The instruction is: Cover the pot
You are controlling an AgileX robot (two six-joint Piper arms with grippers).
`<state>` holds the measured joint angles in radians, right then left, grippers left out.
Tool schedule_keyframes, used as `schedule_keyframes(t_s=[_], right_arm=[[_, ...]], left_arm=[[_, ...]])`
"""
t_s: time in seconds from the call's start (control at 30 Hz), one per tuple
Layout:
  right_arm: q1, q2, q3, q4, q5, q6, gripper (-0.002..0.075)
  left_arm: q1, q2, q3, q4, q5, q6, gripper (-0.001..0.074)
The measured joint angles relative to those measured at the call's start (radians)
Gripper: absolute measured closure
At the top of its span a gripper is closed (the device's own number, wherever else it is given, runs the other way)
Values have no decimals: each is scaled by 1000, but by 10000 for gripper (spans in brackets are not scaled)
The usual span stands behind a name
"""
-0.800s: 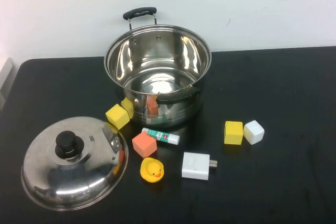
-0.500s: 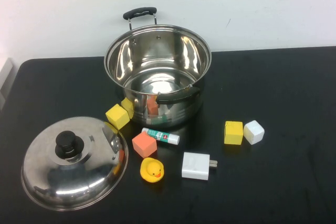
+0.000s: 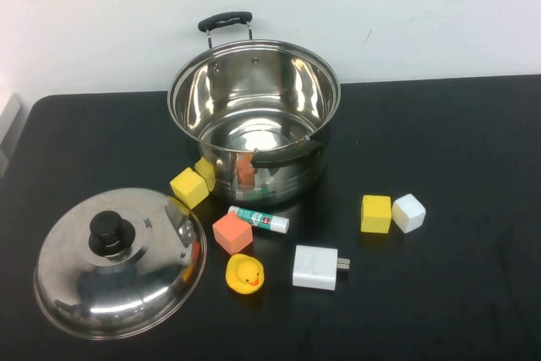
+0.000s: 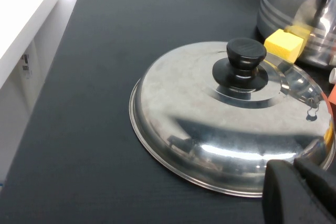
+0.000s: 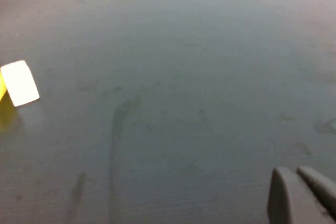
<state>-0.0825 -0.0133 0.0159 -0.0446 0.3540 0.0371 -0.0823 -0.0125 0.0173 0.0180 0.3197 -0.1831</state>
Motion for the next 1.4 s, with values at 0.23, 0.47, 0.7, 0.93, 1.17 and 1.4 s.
schedule_keyframes(t_s=[0.23,0.47,0.7,0.93,1.17,1.4], right_arm=[[0,0,0,0,0,0,728],[0,0,0,0,0,0,728],[0,0,0,0,0,0,728],[0,0,0,0,0,0,728],[0,0,0,0,0,0,728],[0,0,0,0,0,0,728]], left_arm=[[0,0,0,-2,0,0,736],[0,0,0,-2,0,0,736],[0,0,2,-5,-103,2,737],[0,0,2,13,-544,2,737],[0,0,2,14,-853,2,737],[0,-2,2,-79,-928,24,737]])
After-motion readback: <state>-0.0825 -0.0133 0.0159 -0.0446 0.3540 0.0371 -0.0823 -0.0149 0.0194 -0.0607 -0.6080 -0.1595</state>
